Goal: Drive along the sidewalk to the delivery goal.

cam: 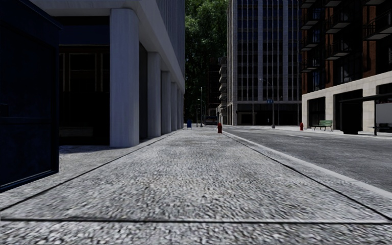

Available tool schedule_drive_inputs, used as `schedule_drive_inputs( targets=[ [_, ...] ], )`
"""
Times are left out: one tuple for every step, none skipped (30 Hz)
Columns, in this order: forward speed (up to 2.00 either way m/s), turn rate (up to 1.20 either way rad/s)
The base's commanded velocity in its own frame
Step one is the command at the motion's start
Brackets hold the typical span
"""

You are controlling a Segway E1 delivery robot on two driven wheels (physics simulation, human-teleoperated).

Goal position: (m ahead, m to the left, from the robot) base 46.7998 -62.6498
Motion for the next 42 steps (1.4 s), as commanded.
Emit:
schedule_drive_inputs(
  targets=[
    [2.0, 0.0],
    [2.0, 0.0],
    [2.0, 0.0],
    [2.0, 0.0],
    [2.0, 0.0],
    [2.0, 0.0],
    [2.0, 0.0],
    [2.0, 0.0],
    [2.0, 0.0],
    [2.0, 0.0],
    [2.0, 0.0],
    [2.0, 0.0],
    [2.0, 0.0],
    [2.0, 0.0],
    [2.0, 0.0],
    [2.0, 0.0],
    [2.0, 0.0],
    [2.0, 0.0],
    [2.0, 0.0],
    [2.0, 0.0],
    [2.0, 0.0],
    [2.0, 0.0],
    [2.0, 0.0],
    [2.0, 0.0],
    [2.0, 0.0],
    [2.0, 0.0],
    [2.0, 0.0],
    [2.0, 0.0],
    [2.0, 0.0],
    [2.0, 0.0],
    [2.0, 0.0],
    [2.0, 0.0],
    [2.0, 0.0],
    [2.0, 0.0],
    [2.0, 0.0],
    [2.0, 0.0],
    [2.0, 0.0],
    [2.0, 0.0],
    [2.0, 0.0],
    [2.0, 0.0],
    [2.0, 0.0],
    [2.0, 0.0]
  ],
)
